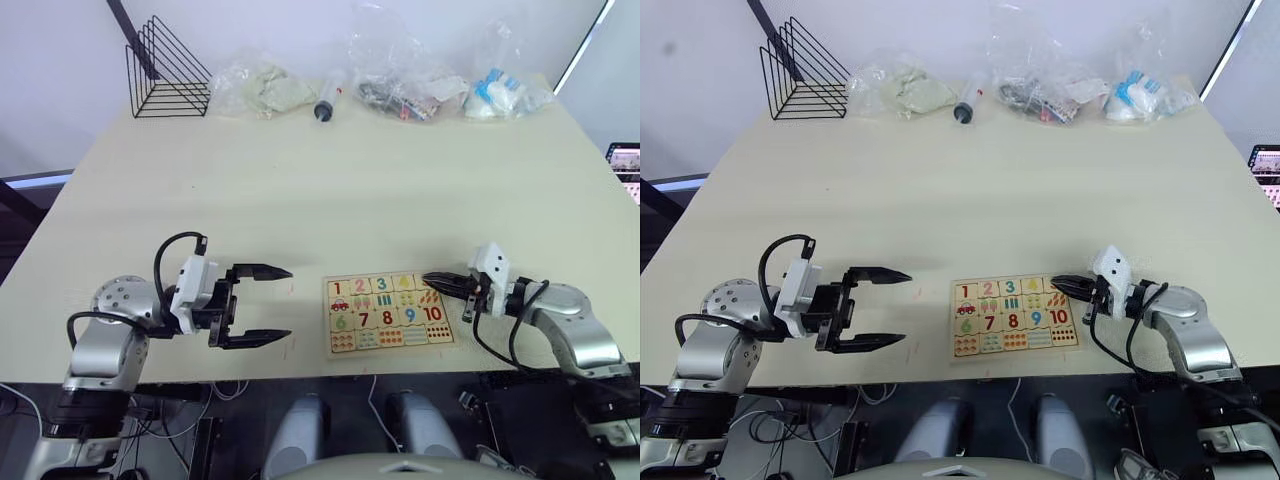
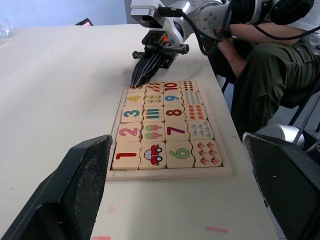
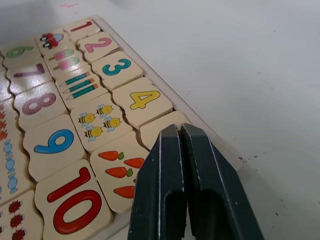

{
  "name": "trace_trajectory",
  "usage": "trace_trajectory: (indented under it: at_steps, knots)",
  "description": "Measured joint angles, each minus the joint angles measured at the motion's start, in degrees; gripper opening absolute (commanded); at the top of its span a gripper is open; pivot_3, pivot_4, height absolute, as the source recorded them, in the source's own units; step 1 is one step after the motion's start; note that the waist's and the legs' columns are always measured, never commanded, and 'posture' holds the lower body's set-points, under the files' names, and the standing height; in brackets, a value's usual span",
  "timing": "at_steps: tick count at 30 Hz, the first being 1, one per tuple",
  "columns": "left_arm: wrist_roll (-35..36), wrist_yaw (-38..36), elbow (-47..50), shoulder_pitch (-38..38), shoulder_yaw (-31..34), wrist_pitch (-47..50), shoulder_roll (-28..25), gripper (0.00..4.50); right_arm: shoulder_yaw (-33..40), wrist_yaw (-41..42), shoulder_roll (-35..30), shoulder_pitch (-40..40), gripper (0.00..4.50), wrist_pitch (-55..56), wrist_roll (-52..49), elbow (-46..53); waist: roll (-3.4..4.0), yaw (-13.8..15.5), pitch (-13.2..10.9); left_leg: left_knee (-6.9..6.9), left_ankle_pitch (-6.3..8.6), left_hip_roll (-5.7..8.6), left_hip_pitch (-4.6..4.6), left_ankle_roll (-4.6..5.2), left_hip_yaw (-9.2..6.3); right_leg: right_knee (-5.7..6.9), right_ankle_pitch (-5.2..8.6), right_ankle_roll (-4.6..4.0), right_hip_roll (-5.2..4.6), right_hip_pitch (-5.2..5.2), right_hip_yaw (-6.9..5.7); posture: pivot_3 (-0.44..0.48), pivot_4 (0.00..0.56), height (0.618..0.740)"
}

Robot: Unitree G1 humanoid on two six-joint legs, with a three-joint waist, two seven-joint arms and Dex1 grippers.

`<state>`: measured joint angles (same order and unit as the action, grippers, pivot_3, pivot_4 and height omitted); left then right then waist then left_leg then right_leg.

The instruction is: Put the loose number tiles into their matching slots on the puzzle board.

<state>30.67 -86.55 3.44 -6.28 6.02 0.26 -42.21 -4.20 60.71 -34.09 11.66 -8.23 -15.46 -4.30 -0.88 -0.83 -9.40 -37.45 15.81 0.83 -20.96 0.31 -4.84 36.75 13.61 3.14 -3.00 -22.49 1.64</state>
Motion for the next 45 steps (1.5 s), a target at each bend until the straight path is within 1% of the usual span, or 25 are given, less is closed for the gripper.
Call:
trace_trajectory:
  at_steps: [3, 8, 13, 16, 22, 29, 30, 32, 35, 36, 37, 39, 40, 45]
  knots:
    - [0.0, -0.1, 0.0, 0.0, 0.0, 0.0, -0.1, 4.5, -1.3, 1.6, -1.3, 1.2, 0.1, 3.3, 1.3, -2.2, -0.07, 0.0, 0.0, 0.0, 0.0, 0.0, 0.08, 0.0, 0.04, 0.0, 0.0, 0.0, 0.0, 0.06, 0.01, 0.0, 0.15, 0.74]
    - [0.0, -0.5, 0.0, 1.1, 0.1, -0.2, -0.2, 4.5, -1.7, 2.9, -1.3, 2.6, 0.1, 6.3, 1.7, -5.0, -0.16, 0.0, 0.1, 0.0, 0.0, -0.02, 0.14, 0.0, 0.01, 0.0, 0.0, -0.01, 0.0, 0.09, 0.03, 0.0, 0.15, 0.74]
    - [-0.2, -0.5, -0.2, 2.7, 0.2, -1.3, -0.2, 4.5, -1.4, 3.5, -1.1, 2.7, 0.1, 6.9, 0.7, -5.6, -0.15, 0.0, 0.1, 0.0, 0.0, -0.03, 0.13, 0.0, -0.04, 0.0, 0.0, -0.01, -0.01, 0.09, 0.04, 0.0, 0.15, 0.74]
    - [-0.6, 0.3, -1.9, 3.9, 0.3, -2.6, -0.1, 4.5, -0.3, 3.3, -0.8, 1.7, 0.1, 7.0, -0.7, -5.4, -0.09, 0.0, 0.1, 0.01, 0.0, -0.03, 0.09, 0.0, -0.04, 0.0, 0.0, -0.01, -0.01, 0.04, 0.06, 0.0, 0.15, 0.74]
    - [-1.3, 3.9, -4.6, 5.7, 1.5, -3.6, 0.9, 4.5, 2.9, 2.3, -1.0, -1.2, 0.1, 5.8, -3.4, -2.9, 0.02, 0.0, 0.0, 0.04, 0.0, -0.03, 0.06, 0.0, -0.04, -0.01, 0.0, 0.0, -0.03, 0.01, 0.09, 0.0, 0.15, 0.74]
    - [-1.8, 12.0, -5.4, 8.8, 5.1, -3.5, 3.0, 4.5, 9.6, -1.3, -1.7, -8.0, 0.1, 5.9, -4.8, -0.8, 0.03, 0.1, 0.0, 0.04, 0.01, -0.03, 0.05, 0.0, -0.03, -0.01, 0.0, 0.0, -0.06, 0.01, 0.1, 0.0, 0.15, 0.74]
    - [-1.8, 12.5, -5.4, 9.3, 5.2, -3.3, 2.9, 4.5, 10.0, -1.7, -1.8, -8.5, 0.31, 5.9, -4.9, -0.6, 0.03, 0.1, 0.0, 0.04, 0.0, -0.03, 0.06, 0.0, -0.01, -0.01, 0.0, 0.0, -0.06, 0.01, 0.11, 0.0, 0.15, 0.74]
    - [-1.9, 13.7, -5.2, 10.1, 5.3, -3.2, 3.1, 4.5, 11.0, -2.3, -1.8, -9.7, 0.87, 5.9, -5.2, 0.0, 0.05, 0.0, 0.0, 0.04, 0.0, -0.04, 0.07, 0.0, 0.0, -0.01, 0.0, 0.0, -0.05, 0.01, 0.14, 0.0, 0.15, 0.74]
    - [-2.0, 17.2, -4.4, 13.3, 7.4, -2.9, 3.4, 4.5, 14.1, -3.1, -1.8, -13.2, 2.27, 5.8, -6.9, 2.3, 0.05, 0.0, 0.0, 0.06, 0.01, -0.06, 0.06, 0.0, 0.0, -0.02, 0.01, 0.0, -0.05, 0.0, 0.15, 0.0, 0.15, 0.74]
    - [-2.1, 19.0, -3.9, 14.8, 8.2, -2.5, 3.6, 4.5, 15.5, -3.7, -1.8, -15.1, 2.95, 5.8, -7.6, 3.1, 0.05, 0.1, 0.0, 0.07, 0.01, -0.06, 0.06, 0.01, 0.0, -0.02, 0.01, 0.01, -0.07, 0.01, 0.15, 0.0, 0.15, 0.74]
    - [-2.3, 19.9, -3.8, 15.7, 8.7, -2.2, 3.6, 4.5, 16.2, -3.9, -1.8, -15.9, 3.39, 5.7, -7.8, 3.3, 0.05, 0.1, 0.0, 0.08, 0.01, -0.06, 0.06, 0.01, 0.01, -0.03, 0.01, 0.01, -0.08, 0.01, 0.16, 0.0, 0.15, 0.74]
    - [-2.6, 22.7, -3.8, 17.4, 9.6, -1.9, 4.4, 4.5, 17.9, -4.8, -1.7, -18.1, 4.41, 5.7, -8.8, 3.6, 0.05, 0.2, 0.0, 0.06, 0.01, -0.05, 0.06, 0.01, 0.02, -0.03, 0.01, 0.01, -0.09, 0.01, 0.16, 0.0, 0.15, 0.74]
    - [-2.6, 23.7, -3.5, 17.9, 9.7, -1.8, 4.7, 4.5, 18.6, -5.0, -1.6, -18.8, 4.47, 5.7, -9.1, 3.8, 0.05, 0.2, 0.0, 0.04, 0.01, -0.05, 0.06, 0.01, 0.03, -0.03, 0.01, 0.01, -0.09, 0.01, 0.18, 0.0, 0.15, 0.74]
    - [-3.6, 31.0, -0.4, 19.6, 10.8, -0.2, 6.9, 4.5, 21.6, -6.1, -1.0, -23.3, 4.47, 6.0, -10.8, 5.6, 0.05, 0.2, 0.0, 0.06, 0.01, -0.06, 0.07, 0.01, 0.03, -0.03, 0.03, 0.01, -0.09, 0.01, 0.2, 0.0, 0.15, 0.74]
